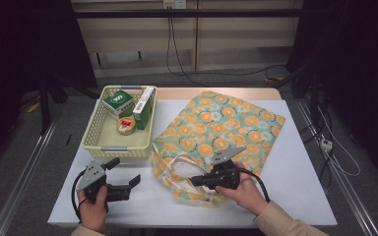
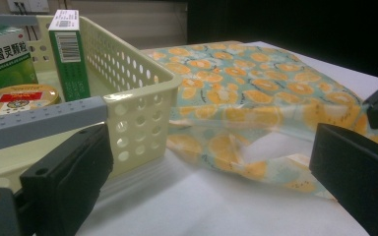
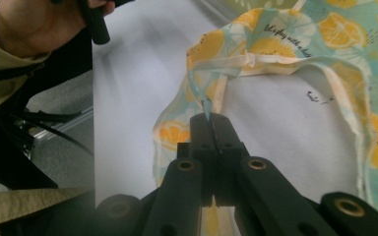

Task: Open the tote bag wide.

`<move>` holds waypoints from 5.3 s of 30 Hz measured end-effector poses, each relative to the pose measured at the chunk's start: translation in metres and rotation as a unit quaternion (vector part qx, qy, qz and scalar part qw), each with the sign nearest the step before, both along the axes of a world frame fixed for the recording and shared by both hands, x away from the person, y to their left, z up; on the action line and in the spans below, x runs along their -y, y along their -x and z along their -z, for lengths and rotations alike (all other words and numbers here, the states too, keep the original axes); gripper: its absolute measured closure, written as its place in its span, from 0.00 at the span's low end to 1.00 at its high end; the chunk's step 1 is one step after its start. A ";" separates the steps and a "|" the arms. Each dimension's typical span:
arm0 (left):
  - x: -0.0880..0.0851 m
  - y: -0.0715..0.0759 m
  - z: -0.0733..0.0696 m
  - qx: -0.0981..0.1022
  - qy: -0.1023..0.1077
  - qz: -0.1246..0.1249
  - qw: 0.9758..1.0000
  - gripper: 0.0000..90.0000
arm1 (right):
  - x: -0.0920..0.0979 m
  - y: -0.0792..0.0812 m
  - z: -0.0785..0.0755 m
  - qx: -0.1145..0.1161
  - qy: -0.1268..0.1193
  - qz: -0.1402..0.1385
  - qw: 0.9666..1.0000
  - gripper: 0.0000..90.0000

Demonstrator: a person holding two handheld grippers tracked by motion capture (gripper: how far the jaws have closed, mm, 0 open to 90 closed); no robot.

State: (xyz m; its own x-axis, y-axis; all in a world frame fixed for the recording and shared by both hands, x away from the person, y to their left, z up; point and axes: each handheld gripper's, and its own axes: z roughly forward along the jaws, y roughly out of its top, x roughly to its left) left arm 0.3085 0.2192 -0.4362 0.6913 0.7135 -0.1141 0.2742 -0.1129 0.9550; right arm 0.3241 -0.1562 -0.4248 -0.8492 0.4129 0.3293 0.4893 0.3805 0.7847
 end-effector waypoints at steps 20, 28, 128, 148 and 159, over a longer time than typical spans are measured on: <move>0.001 0.001 0.000 0.000 -0.005 0.004 1.000 0.03 | 0.028 -0.021 -0.018 0.014 -0.017 0.053 0.998 1.00; 0.002 0.000 0.001 -0.001 -0.005 0.003 1.000 0.03 | 0.038 -0.030 -0.020 0.020 -0.022 0.070 0.997 1.00; 0.005 0.000 0.002 -0.008 -0.008 0.009 1.000 0.03 | 0.037 -0.041 0.032 0.057 0.131 0.050 0.988 0.80; 0.005 0.000 0.002 -0.007 -0.007 0.009 1.000 0.03 | 0.041 -0.043 0.030 0.037 0.121 0.050 0.991 1.00; 0.005 0.000 0.001 -0.006 -0.009 0.011 1.000 0.03 | 0.048 -0.042 0.014 0.033 0.078 0.059 0.995 1.00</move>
State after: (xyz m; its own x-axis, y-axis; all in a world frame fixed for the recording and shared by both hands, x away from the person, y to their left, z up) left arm 0.3085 0.2144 -0.4375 0.7051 0.7005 -0.1100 0.2830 -0.1357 0.9495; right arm 0.3666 -0.2046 -0.4386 -0.8097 0.5526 0.1975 0.4865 0.4439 0.7525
